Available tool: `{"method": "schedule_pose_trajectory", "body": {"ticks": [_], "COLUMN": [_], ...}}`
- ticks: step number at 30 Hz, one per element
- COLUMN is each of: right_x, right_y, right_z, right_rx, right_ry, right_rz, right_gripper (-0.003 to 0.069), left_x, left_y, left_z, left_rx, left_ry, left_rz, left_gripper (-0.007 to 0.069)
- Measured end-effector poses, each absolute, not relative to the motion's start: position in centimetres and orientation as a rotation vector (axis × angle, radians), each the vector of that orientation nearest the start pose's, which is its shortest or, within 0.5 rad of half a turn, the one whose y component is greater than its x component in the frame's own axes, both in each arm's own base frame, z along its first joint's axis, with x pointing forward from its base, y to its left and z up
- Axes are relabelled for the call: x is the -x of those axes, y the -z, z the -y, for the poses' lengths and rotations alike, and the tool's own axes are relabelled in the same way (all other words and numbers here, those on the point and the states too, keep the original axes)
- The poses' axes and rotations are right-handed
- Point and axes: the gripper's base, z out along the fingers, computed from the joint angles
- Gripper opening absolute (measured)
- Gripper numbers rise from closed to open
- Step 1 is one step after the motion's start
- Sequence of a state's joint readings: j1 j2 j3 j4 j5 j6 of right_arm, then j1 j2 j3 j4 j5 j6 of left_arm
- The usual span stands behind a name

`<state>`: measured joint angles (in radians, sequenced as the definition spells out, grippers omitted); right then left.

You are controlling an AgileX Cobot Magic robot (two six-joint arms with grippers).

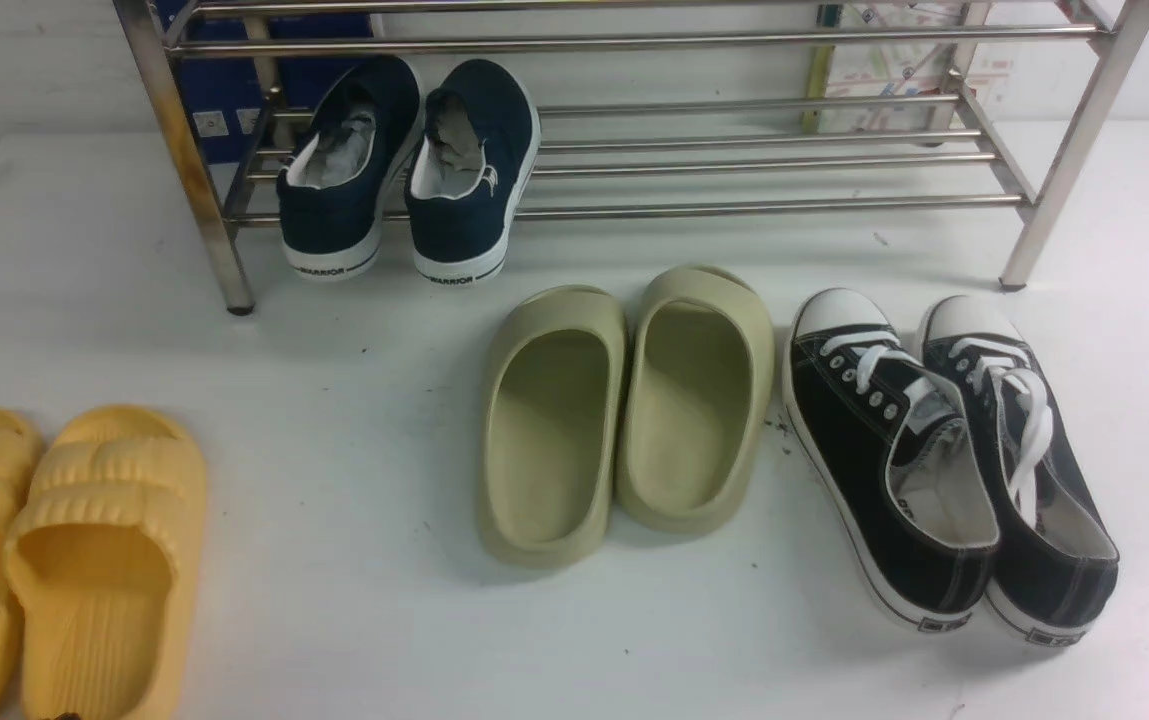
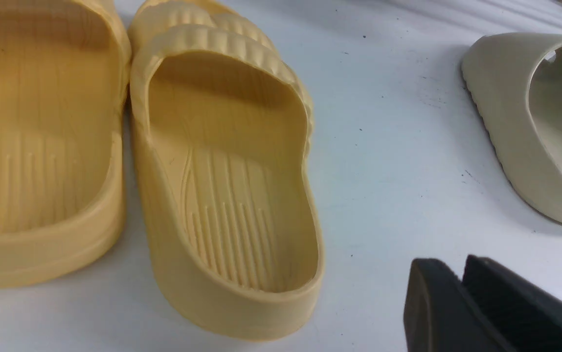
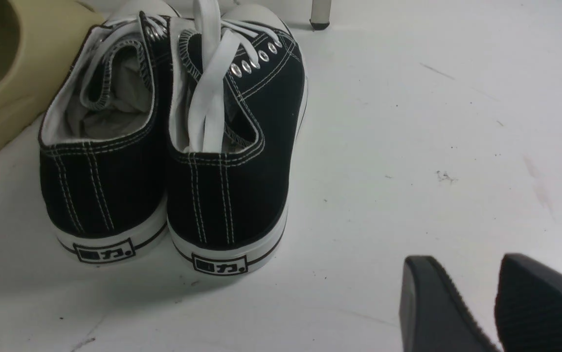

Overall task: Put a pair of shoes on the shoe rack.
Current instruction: Use the right arm to grab the shoe closest to it

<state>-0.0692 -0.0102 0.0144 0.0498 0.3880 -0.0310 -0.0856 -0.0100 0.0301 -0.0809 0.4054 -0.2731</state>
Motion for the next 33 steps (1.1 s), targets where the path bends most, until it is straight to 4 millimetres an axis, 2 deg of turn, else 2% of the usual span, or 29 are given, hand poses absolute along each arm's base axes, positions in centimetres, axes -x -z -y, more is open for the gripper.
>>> {"method": "schedule_pose_trajectory", "body": {"ticks": [33], "right_x": [-5.29], "right_y": [-17.54], "right_z": [0.29], "right_rx": [-0.050], "right_ry": [0.046], "right_rz": [-1.846], "right_gripper": [0.0239], "left_x": [-5.13], "left_y": [-16.74], "left_z": [0.73], "left_rx": [0.229], "left_ry": [0.323], "left_rz": [-1.907], "left_gripper": [0.0127]}}
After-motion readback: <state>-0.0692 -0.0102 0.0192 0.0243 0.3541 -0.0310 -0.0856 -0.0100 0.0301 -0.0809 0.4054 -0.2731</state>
